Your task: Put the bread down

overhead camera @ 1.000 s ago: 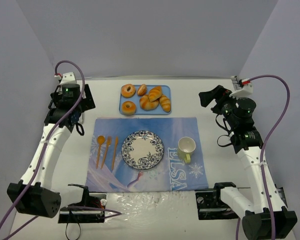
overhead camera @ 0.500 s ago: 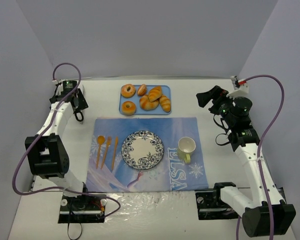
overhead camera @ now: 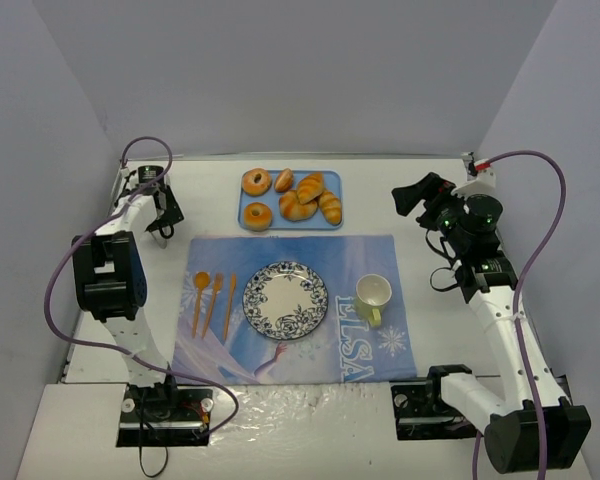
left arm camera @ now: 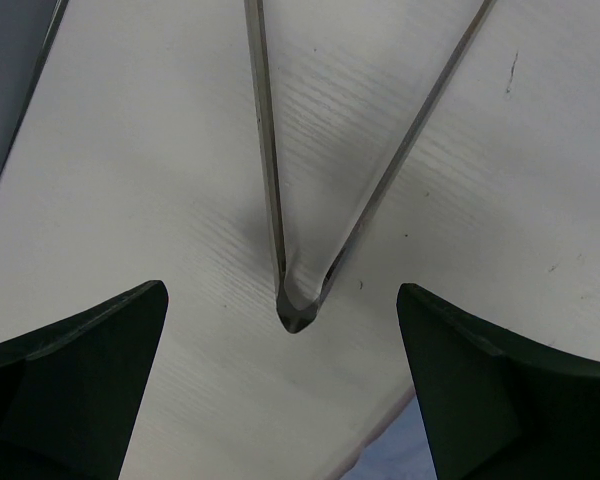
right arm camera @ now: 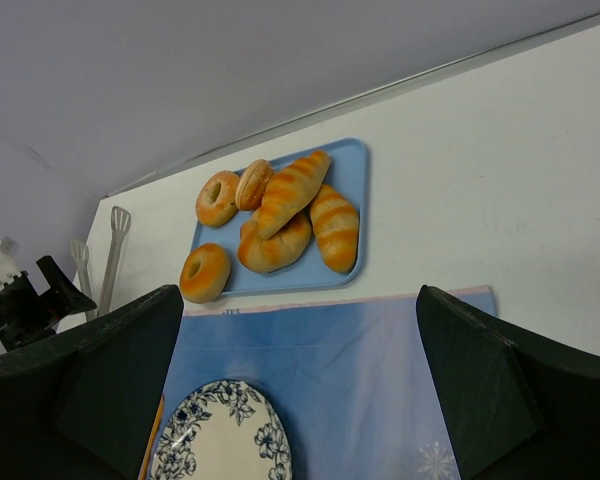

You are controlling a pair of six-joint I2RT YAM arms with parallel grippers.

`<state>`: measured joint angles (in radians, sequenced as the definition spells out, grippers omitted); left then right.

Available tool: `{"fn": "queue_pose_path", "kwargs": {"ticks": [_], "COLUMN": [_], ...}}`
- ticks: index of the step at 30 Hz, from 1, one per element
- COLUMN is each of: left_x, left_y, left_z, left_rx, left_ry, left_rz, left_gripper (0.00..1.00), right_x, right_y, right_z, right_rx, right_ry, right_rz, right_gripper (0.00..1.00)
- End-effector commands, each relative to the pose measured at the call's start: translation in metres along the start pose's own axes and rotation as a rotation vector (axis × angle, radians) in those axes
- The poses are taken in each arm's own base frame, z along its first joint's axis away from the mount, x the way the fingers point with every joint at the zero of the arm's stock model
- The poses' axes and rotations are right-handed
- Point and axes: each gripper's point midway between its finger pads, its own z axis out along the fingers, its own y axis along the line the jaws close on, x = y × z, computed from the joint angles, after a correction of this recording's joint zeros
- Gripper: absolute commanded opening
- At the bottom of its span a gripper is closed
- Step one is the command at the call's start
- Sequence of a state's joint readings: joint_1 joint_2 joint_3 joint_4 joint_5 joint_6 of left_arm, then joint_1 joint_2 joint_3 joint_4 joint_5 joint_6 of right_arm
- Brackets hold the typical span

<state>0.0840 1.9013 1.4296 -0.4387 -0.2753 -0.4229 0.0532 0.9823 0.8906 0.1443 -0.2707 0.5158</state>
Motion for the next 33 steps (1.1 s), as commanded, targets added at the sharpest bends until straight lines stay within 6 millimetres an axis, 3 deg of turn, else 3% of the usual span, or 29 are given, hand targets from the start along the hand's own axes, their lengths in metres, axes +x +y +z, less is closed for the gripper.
{"fn": "queue_pose_path", "kwargs": {"ticks": [1,11,18,25,33], "left_x": [-0.05,-0.043,-0.048,-0.044,-0.04], "left_y": [-0.003,-0.007,-0.01,-0.003,-0.01], "left_z": [-0.006,0.023,0.03,0.046,0.059], "left_rx": [0.041,0.077,0.09,0.069,0.087], "left_ry": [-0.117,-0.07,-0.068,-0.024,0.006], "left_rz": [-0.065,-0.06,-0.038,-0.033,-0.016], "left_gripper": [0.97,0.97,0.97,0.97,0.97], "right_x": [-0.019,-0.016,-0.012,-0.007,-0.008], "right_y": [0.01,0.006,0.004,0.003,0.004], "right_z": [0.006,0.009,0.008,0.009,0.007], "right_rx": [-0.05,-0.047,-0.049,-0.051,-0.051], "right_ry": [-0.086,-0.088,-0.09,-0.083,-0.084], "right_rz": [-0.031,-0.028,-0.022,-0.013,-0.021], "right_gripper": [1.0,1.0,1.0,1.0,1.0]}}
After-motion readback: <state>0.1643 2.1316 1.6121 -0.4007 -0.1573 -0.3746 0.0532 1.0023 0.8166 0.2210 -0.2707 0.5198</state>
